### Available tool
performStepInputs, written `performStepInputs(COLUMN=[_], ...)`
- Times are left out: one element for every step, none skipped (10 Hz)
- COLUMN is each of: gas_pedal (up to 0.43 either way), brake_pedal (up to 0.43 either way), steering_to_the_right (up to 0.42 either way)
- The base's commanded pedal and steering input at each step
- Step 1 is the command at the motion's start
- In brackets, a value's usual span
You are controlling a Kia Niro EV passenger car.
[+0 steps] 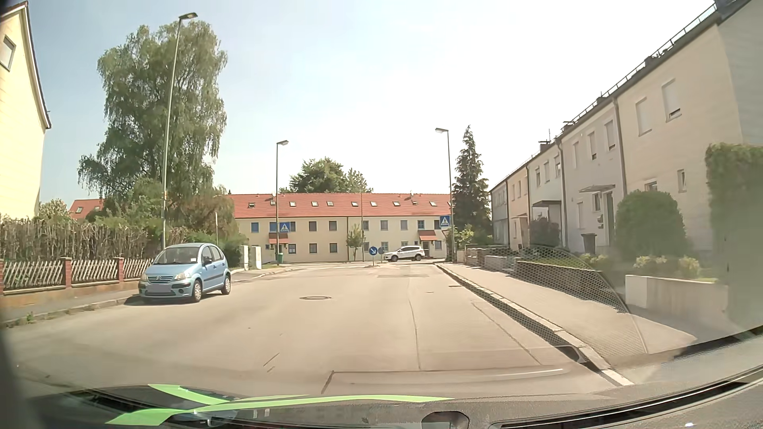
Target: Follow the waypoints while adhering to traffic rules and regulations
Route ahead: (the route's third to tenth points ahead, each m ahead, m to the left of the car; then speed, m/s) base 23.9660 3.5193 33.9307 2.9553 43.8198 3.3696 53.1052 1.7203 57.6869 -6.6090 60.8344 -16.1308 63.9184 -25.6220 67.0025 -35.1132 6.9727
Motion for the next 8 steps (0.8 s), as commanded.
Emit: performStepInputs(gas_pedal=[0.008, 0.000, 0.000, 0.000, 0.000, 0.000, 0.000, 0.000], brake_pedal=[0.000, 0.000, 0.000, 0.000, 0.000, 0.000, 0.000, 0.000], steering_to_the_right=[-0.007, -0.007, -0.006, -0.006, -0.004, -0.004, -0.004, -0.004])
